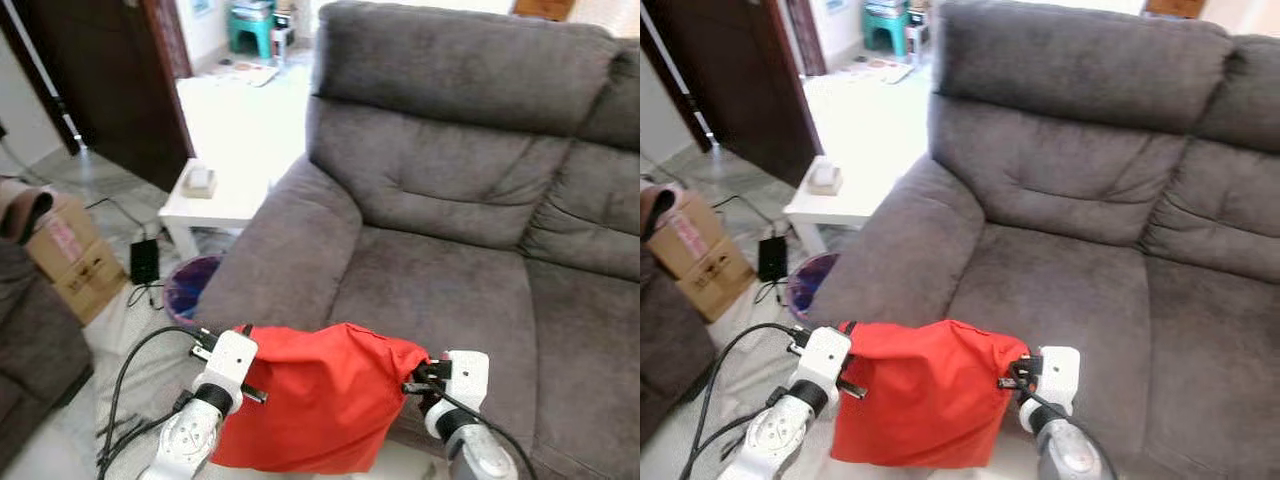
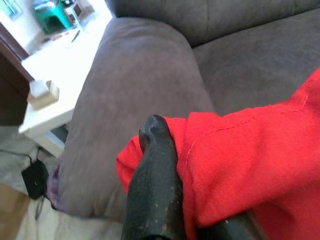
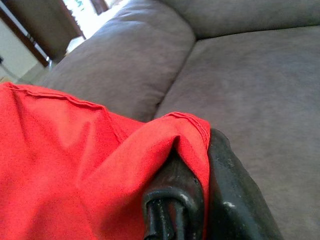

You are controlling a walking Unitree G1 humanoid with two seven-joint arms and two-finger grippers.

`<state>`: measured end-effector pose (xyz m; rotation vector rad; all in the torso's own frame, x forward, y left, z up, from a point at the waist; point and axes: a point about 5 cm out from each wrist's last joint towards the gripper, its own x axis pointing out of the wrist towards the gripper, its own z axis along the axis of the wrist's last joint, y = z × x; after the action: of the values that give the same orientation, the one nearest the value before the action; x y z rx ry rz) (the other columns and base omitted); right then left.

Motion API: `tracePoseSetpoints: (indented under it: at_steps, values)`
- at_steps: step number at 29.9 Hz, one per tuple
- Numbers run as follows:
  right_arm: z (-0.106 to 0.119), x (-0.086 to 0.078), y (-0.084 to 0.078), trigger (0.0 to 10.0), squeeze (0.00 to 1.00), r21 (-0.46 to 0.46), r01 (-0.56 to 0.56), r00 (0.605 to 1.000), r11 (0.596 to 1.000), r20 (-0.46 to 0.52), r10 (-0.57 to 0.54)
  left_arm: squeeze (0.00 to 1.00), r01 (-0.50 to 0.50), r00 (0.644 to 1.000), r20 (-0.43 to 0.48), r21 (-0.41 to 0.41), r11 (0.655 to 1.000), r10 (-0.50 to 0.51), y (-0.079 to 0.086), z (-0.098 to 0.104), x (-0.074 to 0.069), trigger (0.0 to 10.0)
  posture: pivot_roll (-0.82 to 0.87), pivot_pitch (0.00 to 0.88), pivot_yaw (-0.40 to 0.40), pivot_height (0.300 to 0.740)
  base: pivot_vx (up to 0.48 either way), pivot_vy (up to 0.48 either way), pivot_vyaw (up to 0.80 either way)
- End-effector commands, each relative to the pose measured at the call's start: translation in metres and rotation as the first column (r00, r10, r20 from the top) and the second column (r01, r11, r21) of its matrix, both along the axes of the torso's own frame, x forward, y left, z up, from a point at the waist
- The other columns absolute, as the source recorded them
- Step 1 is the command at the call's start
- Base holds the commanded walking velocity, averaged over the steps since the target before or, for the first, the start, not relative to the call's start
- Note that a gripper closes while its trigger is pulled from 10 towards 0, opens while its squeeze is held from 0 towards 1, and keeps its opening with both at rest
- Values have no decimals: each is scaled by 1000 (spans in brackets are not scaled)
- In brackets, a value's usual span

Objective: Move the pillow to the sofa from floor

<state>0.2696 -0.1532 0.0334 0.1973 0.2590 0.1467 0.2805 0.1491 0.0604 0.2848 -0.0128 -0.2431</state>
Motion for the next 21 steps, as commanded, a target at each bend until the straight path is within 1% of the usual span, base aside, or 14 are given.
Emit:
tracePoseSetpoints:
  at_steps: [1, 3, 8, 14, 21]
  values:
    - [9, 4, -9, 10000, 0, -13, 42, 998, 999, 54, -41, 0, 50, 997, 50, 9, 999, -50, -12, 10, 2, 10000, -33, 108, 33, 740, 0, -480, -800]
    - [8, 2, -11, 10000, 0, -21, 48, 997, 999, 53, -47, 0, 52, 997, 53, 18, 998, -53, -11, 10, 2, 10000, -34, 111, 35, 740, 0, -480, -800]
    - [8, 2, -13, 10000, 0, -39, 55, 997, 998, 62, -52, 0, 43, 998, 54, 8, 999, -43, -10, 11, 3, 10000, -36, 100, 37, 740, 0, -480, -800]
    - [10, 4, -13, 10000, 0, -19, 69, 995, 997, 75, -68, 0, 40, 997, 60, 0, 999, -40, -9, 12, 4, 10000, -37, 86, 36, 740, 0, -480, -800]
    - [16, 11, -16, 10000, 0, -19, 80, 991, 997, 109, -78, 0, 23, 998, 66, -5, 1000, -23, -7, 14, 7, 10000, -34, 72, 32, 740, 0, -480, 0]
